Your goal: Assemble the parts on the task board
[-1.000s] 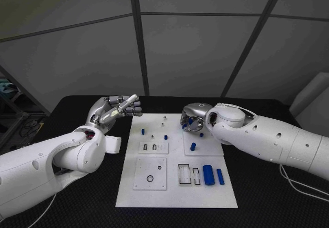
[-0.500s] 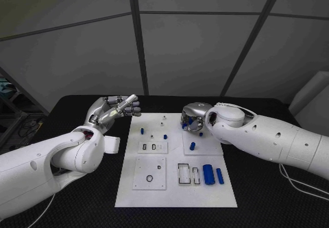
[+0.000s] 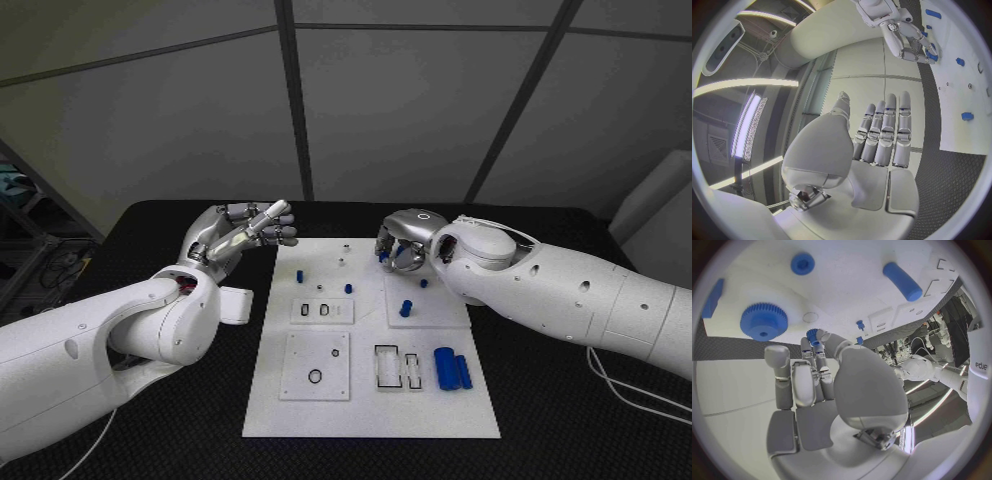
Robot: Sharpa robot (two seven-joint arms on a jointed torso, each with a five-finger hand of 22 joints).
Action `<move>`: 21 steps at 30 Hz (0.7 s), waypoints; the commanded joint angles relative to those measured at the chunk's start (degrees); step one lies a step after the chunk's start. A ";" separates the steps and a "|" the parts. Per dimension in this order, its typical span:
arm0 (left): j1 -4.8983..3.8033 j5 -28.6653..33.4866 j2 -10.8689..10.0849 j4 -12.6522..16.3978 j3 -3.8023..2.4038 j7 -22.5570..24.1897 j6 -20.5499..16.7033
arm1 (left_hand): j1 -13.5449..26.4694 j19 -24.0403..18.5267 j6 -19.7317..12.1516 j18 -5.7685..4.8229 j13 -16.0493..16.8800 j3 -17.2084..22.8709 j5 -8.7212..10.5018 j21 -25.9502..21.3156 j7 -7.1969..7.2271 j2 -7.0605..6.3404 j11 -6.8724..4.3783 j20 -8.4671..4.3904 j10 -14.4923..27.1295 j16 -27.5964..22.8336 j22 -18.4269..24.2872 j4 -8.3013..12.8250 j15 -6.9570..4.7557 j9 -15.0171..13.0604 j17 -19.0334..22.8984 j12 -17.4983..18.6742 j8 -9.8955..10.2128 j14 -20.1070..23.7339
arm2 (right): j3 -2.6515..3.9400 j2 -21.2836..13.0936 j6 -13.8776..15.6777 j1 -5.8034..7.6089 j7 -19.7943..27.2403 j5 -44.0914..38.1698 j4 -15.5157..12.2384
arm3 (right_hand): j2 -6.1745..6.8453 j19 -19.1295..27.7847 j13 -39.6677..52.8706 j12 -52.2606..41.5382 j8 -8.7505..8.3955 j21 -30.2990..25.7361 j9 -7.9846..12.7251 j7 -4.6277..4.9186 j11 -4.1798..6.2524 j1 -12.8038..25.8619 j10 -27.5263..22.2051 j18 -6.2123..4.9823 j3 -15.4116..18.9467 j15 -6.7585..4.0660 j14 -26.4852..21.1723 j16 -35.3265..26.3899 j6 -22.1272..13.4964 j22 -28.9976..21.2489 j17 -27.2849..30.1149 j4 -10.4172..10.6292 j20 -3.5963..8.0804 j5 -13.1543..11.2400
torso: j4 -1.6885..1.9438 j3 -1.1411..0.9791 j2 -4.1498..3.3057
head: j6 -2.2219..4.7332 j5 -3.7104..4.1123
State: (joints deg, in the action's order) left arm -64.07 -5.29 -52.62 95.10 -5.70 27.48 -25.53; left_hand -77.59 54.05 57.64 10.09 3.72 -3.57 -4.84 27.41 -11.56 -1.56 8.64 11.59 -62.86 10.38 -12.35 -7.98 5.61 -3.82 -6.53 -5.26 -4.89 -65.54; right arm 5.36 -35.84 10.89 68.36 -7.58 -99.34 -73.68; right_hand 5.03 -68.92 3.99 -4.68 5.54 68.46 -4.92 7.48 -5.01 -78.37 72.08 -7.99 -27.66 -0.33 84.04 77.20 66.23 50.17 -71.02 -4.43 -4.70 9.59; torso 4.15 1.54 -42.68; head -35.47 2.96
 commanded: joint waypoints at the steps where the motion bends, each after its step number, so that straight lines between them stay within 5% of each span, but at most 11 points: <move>1: -0.09 -0.51 -0.03 0.08 -0.04 0.20 0.81 | 0.36 0.41 -0.01 0.37 -0.04 -0.05 0.29 -0.33 -0.46 0.38 0.19 0.19 0.16 -0.37 0.09 0.14 0.24 0.07 -0.08 0.31 0.19 0.10 | 0.06 0.63 6.21 0.12 -0.05 0.22 -0.21 | -0.50 -0.43 0.09 0.19 0.20 0.26 -0.07 0.01 1.55 -1.24 1.94 0.55 -0.43 -0.51 3.10 0.31 0.44 0.21 -0.13 -0.14 0.12 0.20 | 0.02 -0.01 -0.10 | 0.15 -0.14; 21: -0.18 -0.51 0.40 -0.09 -0.05 0.04 1.06 | 0.35 0.43 -0.05 0.37 -0.05 -0.05 0.28 -0.36 -0.48 0.44 0.22 0.20 0.25 -0.41 0.13 0.20 0.25 0.07 -0.10 0.42 0.27 0.07 | 0.08 8.23 10.47 0.49 0.42 1.01 6.95 | -0.24 -0.35 0.04 0.54 0.03 0.67 -0.09 0.14 1.46 -1.04 1.93 0.60 -0.58 -0.48 3.09 0.47 0.45 0.59 -0.22 -0.25 0.11 0.18 | 0.18 0.05 -0.30 | 0.39 0.01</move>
State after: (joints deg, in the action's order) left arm -64.12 -5.31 -52.29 94.96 -5.70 27.35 -25.27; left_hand -77.59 54.25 57.64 10.08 3.72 -3.57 -4.84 27.41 -11.56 -1.56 8.64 11.80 -62.86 10.16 -12.27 -7.98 5.62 -3.83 -6.58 -5.04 -4.90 -65.54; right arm 5.39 -27.84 19.24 68.70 -7.58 -98.73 -67.10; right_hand 4.88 -68.92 3.99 -4.31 5.46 68.94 -4.92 7.62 -5.00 -78.97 72.08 -8.00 -27.84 -0.32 84.04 77.52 66.35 50.71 -71.19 -4.63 -4.70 9.55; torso 4.28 1.57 -42.96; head -35.03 2.91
